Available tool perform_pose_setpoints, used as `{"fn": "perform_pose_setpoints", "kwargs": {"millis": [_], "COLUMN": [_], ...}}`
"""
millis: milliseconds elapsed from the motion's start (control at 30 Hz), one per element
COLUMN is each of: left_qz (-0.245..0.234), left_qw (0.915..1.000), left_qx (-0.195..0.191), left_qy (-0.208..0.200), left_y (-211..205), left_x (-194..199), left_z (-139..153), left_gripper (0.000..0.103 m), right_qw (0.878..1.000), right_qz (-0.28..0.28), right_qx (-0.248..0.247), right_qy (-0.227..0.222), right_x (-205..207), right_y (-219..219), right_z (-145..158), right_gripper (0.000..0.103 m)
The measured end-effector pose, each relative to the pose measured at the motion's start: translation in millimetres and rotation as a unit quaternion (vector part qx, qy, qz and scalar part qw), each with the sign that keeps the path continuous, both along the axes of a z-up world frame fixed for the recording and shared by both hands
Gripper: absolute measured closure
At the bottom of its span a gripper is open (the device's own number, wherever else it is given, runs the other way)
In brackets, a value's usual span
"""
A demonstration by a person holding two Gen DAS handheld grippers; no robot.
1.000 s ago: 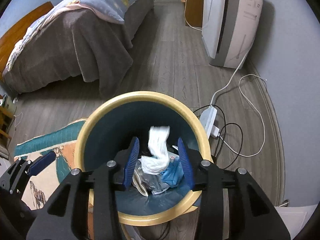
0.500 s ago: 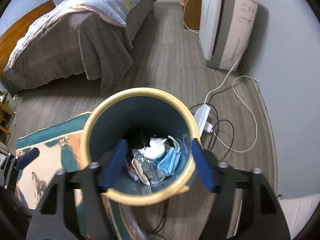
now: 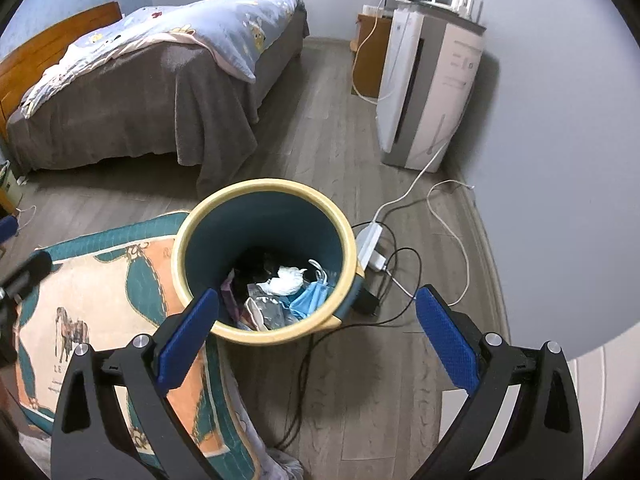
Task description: Collect trash
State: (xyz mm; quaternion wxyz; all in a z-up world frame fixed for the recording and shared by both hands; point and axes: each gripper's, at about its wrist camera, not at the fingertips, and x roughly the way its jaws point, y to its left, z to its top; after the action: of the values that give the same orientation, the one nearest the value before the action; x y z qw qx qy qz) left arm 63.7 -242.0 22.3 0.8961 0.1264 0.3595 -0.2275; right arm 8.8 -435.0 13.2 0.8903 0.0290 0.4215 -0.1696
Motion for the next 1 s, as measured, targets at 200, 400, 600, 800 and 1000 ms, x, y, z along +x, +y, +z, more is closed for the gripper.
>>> {"fn": "perform_pose_setpoints", "kwargs": {"millis": [200,400,600,800,1000], "left_qz": [0.008,0.004,0.001,-0.001,-0.004], "left_qw": [0.9999,0.9998,0.9999,0.9999,0.9999], "left_qx": [-0.014,-0.001,-0.007,-0.006,-0.003], "left_qy": [0.0,-0.017,-0.012,-0.012,-0.011], "left_y": [8.0,3.5,3.6,4.6,4.8], "left_x": [0.7,6.5,12.1,13.0,11.5], "left_z": [-12.4,-18.2,-20.0,-19.8,-20.2], "left_gripper": [0.005,0.005,0.005,0.005,0.005], "right_qw": [0.999,0.999,0.999,0.999,0.999], "right_qz": [-0.02,-0.031,-0.031,-0.026,-0.026], "right_qx": [0.006,0.004,-0.002,-0.016,-0.018], "right_qy": [-0.028,-0.026,-0.039,-0.029,-0.029], "right_x": [-6.1,-2.1,-1.4,0.5,1.2], "right_y": [-2.8,-7.8,-6.3,-1.4,1.0], "right_z": [-3.3,-13.2,-12.8,-14.9,-14.7], "right_gripper": [0.006,0.006,0.006,0.006,0.006]}}
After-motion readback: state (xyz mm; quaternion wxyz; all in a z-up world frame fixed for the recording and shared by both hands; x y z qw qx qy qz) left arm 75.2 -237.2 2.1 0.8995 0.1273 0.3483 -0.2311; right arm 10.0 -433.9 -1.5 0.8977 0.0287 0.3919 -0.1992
